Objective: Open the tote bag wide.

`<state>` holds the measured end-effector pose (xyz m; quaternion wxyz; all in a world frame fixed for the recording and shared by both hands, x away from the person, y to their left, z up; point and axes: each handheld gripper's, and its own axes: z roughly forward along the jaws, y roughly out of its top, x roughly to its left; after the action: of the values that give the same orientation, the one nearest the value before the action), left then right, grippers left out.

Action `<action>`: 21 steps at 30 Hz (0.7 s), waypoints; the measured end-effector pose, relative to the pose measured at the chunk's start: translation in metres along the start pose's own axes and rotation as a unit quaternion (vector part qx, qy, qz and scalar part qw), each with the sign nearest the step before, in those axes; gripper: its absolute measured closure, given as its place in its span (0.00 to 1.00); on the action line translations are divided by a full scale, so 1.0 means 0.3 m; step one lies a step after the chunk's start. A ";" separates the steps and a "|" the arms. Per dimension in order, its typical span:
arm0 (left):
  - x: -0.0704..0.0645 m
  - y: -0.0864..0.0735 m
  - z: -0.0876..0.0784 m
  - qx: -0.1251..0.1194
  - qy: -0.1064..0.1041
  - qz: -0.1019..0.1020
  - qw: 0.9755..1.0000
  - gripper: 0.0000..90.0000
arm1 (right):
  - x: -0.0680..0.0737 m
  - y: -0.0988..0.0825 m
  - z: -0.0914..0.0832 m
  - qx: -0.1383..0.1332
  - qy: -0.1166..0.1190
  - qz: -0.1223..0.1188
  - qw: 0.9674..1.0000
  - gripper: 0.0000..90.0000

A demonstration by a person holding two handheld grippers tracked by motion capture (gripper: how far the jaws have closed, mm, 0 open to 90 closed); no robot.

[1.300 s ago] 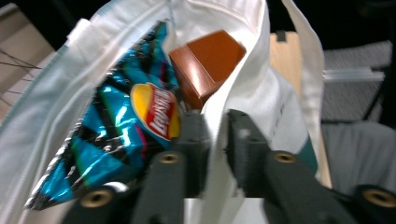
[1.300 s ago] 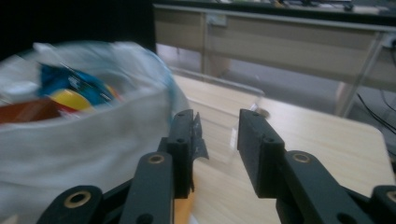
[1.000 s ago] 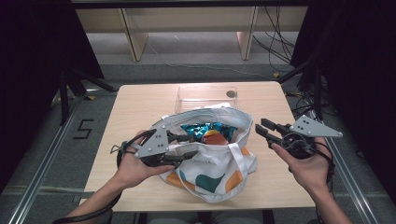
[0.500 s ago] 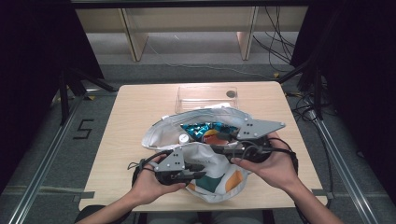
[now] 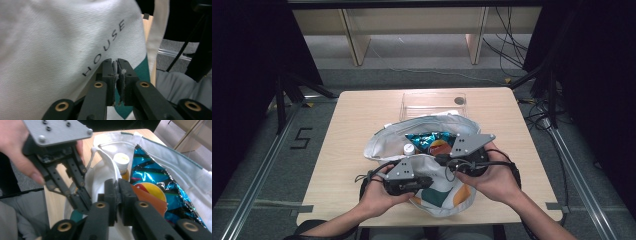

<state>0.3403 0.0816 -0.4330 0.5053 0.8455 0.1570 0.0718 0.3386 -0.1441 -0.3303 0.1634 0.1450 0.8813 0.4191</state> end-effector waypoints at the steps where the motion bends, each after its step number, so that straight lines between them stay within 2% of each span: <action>1: -0.002 -0.003 0.005 -0.001 0.005 -0.015 1.000 0.94 | -0.001 -0.003 -0.003 -0.002 0.000 0.001 1.000 0.98; 2: 0.003 -0.003 0.007 -0.001 0.012 -0.006 1.000 0.95 | 0.000 -0.008 -0.005 -0.005 0.000 0.005 1.000 0.99; 3: 0.003 -0.005 0.010 0.000 0.014 -0.015 1.000 0.96 | 0.002 -0.012 -0.008 -0.009 0.000 0.007 1.000 0.99; 4: 0.008 -0.003 0.012 -0.003 0.016 -0.010 1.000 0.97 | 0.008 -0.017 -0.017 -0.015 0.006 0.011 1.000 0.99; 6: 0.008 -0.003 0.013 -0.002 0.015 -0.012 1.000 0.98 | 0.011 -0.018 -0.022 -0.016 0.005 0.007 1.000 0.99; 7: 0.007 0.001 0.015 -0.006 0.015 -0.018 1.000 0.99 | 0.024 -0.019 -0.033 -0.020 0.006 -0.004 1.000 0.99; 8: 0.002 0.002 0.017 -0.007 0.016 -0.026 1.000 0.99 | 0.030 -0.019 -0.040 -0.019 0.009 -0.009 1.000 0.99; 10: 0.002 0.005 0.020 -0.009 0.015 -0.014 1.000 0.99 | 0.042 -0.017 -0.053 -0.014 0.014 -0.018 1.000 0.99; 11: -0.004 0.005 0.023 -0.010 0.016 -0.024 1.000 0.99 | 0.048 -0.017 -0.060 -0.010 0.019 -0.021 1.000 0.99; 12: -0.002 0.007 0.024 -0.010 0.015 -0.012 1.000 0.99 | 0.052 -0.016 -0.063 -0.006 0.024 -0.023 0.999 0.99; 13: -0.007 0.006 0.027 -0.010 0.017 -0.019 1.000 0.99 | 0.060 -0.018 -0.068 0.000 0.027 -0.026 0.999 0.99; 15: -0.008 0.005 0.028 -0.008 0.016 -0.017 1.000 0.99 | 0.065 -0.022 -0.069 0.005 0.027 -0.027 0.999 0.99; 18: -0.009 0.003 0.023 -0.005 0.020 -0.008 1.000 0.99 | 0.069 -0.057 -0.079 0.009 0.049 0.000 0.999 0.99; 21: -0.010 0.002 0.020 -0.004 0.024 -0.008 1.000 0.99 | 0.067 -0.070 -0.083 0.005 0.056 0.010 0.998 0.99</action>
<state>0.3393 0.0753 -0.4351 0.5057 0.8400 0.1755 0.0887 0.3077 -0.1661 -0.3354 0.1091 0.1305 0.8897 0.4236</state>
